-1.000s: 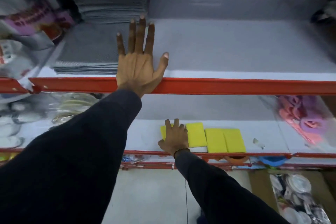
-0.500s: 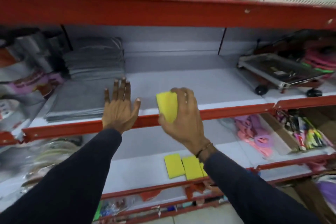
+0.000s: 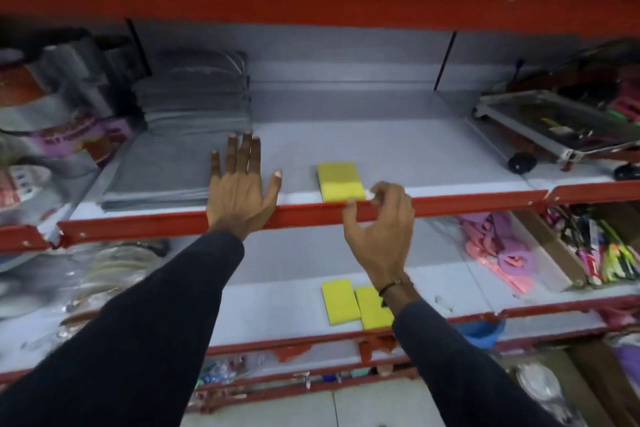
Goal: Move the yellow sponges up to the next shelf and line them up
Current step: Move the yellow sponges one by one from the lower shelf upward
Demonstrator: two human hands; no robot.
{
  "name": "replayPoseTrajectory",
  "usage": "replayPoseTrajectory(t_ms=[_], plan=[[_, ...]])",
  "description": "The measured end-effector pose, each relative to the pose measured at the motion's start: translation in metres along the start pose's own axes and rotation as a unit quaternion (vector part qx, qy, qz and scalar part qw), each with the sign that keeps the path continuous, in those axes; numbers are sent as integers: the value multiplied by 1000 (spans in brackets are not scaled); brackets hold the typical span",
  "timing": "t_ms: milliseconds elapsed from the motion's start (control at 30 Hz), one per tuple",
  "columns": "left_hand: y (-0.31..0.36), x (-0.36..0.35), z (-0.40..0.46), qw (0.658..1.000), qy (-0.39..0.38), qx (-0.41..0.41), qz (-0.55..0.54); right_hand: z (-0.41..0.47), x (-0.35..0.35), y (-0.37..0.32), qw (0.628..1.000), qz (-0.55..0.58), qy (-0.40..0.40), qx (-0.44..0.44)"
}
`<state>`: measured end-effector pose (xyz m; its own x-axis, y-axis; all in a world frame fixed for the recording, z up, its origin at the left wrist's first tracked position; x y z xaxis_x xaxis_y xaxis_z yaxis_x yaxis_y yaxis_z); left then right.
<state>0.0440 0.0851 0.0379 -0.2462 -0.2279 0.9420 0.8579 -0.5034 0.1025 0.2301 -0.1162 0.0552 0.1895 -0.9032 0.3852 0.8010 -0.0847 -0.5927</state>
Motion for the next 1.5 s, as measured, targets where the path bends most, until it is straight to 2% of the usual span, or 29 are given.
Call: replayPoseTrajectory(t_ms=[33,100,133,200,233,267,300,433,500,600,667,733,833,967,1033,1200,1367,1433,1500], plan=[[0,0,0,1000,5,0,0,-26,-5,16,1000,-12,-22,-7],[-1,-3,1,1000,5,2,4,-84,-42,63,985,-74,-148,-55],[-2,-5,1,1000,6,2,8,-115,-70,89,957,-131,-248,-78],[-3,-8,1,1000,8,0,13,-178,-121,131,856,-248,-445,-87],[-4,-9,2,1000,10,0,12,-201,-138,143,810,-285,-506,-78],[-4,-10,4,1000,13,0,11,-217,-151,151,782,-307,-538,-66],[-5,-12,5,1000,16,1,9,-226,-162,152,769,-318,-552,-53],[-6,-15,7,1000,16,0,15,-251,-192,123,755,-289,-588,11],[-6,-15,6,1000,12,1,18,-251,-195,100,773,-240,-587,36],[-7,-14,5,1000,7,0,15,-230,-180,59,824,-161,-533,109],[-5,-13,5,1000,-1,0,18,-216,-161,46,837,-140,-507,152],[-4,-13,3,1000,-15,1,22,-216,-156,54,814,-164,-534,158],[-2,-14,1,1000,-17,-3,25,-227,-162,77,762,-209,-603,113],[-4,-14,2,1000,-13,-4,22,-245,-182,80,726,-223,-637,129],[-6,-18,4,1000,-15,1,18,-244,-191,81,734,-226,-626,135],[-7,-19,6,1000,-8,-2,10,-207,-181,75,820,-134,-553,54],[-8,-17,0,1000,-18,-2,-1,-145,-113,32,866,-57,-486,102],[-5,-13,-2,1000,-15,-2,-4,-108,-69,8,896,-4,-427,123],[-3,-10,-3,1000,-12,0,-4,-58,-21,-10,936,56,-326,121]])
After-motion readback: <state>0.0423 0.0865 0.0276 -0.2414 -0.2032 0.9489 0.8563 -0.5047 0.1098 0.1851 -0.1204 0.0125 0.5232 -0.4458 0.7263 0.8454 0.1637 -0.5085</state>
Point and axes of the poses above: each hand's wrist, its own z-axis towards the middle knuckle, its own x-axis out of the back of the hand, y = z × x, the point moved 10 cm from there along z, towards the middle knuckle, and after that the axes turned 2 degrees about -y, right-handed, at the moved point
